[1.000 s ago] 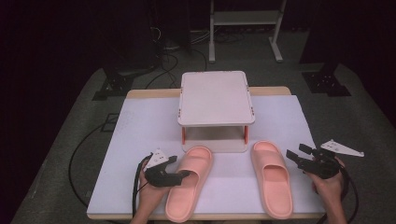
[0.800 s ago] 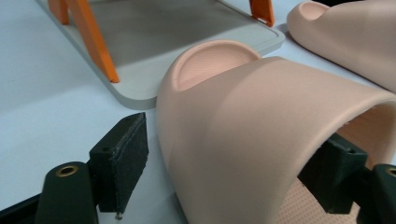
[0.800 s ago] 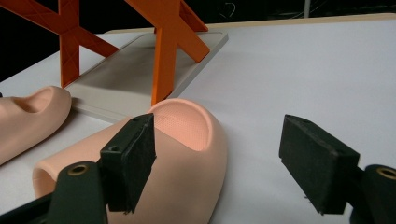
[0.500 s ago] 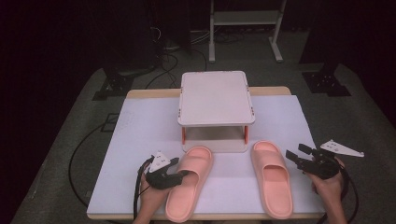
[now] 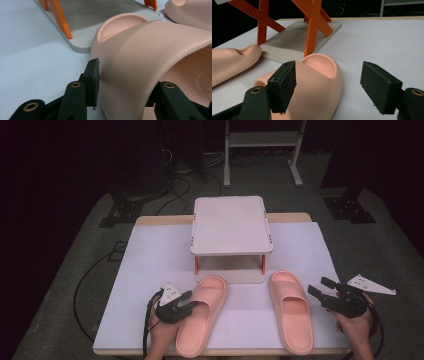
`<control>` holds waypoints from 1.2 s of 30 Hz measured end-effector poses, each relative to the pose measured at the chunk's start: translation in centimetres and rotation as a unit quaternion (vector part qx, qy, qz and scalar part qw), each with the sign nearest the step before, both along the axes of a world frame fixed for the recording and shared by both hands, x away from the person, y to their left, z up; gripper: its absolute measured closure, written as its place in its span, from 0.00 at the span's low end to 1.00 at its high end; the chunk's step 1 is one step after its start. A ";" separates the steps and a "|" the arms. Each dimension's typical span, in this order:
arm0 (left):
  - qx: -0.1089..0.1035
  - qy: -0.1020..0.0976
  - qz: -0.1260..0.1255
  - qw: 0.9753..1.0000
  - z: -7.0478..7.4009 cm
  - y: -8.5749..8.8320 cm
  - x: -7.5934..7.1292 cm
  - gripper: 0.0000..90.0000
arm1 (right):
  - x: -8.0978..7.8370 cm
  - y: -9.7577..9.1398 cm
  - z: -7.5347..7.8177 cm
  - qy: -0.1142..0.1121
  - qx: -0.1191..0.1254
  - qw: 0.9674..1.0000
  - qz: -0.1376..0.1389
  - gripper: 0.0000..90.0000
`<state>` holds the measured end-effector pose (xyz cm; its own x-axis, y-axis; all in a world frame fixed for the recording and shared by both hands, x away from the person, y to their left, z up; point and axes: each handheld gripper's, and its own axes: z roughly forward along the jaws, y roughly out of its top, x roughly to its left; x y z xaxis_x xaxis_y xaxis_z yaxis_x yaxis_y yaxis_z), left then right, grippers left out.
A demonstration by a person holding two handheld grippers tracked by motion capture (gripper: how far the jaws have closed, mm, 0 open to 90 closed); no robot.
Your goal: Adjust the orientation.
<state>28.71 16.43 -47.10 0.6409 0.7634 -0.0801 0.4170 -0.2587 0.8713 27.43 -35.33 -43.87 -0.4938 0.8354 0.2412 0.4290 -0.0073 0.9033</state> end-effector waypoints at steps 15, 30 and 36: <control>-0.014 -0.001 0.017 1.000 0.3 1.0 0.0 0.80 | -1.5 -0.1 -0.4 -0.003 -0.008 1.000 0.013 0.33; -0.030 -0.015 0.024 0.999 1.0 1.7 -0.3 0.85 | -3.0 0.0 -0.6 -0.012 -0.004 1.000 0.022 0.33; -0.035 -0.023 0.027 0.999 1.4 2.1 -0.5 0.85 | -3.5 0.3 -0.7 -0.018 -0.003 0.999 0.027 0.33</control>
<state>28.24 18.55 -45.73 0.6026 0.7910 -0.1059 0.3883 -0.1747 0.9048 23.93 -34.98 -44.53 -0.5469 0.8085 0.2172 0.3949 0.0205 0.9185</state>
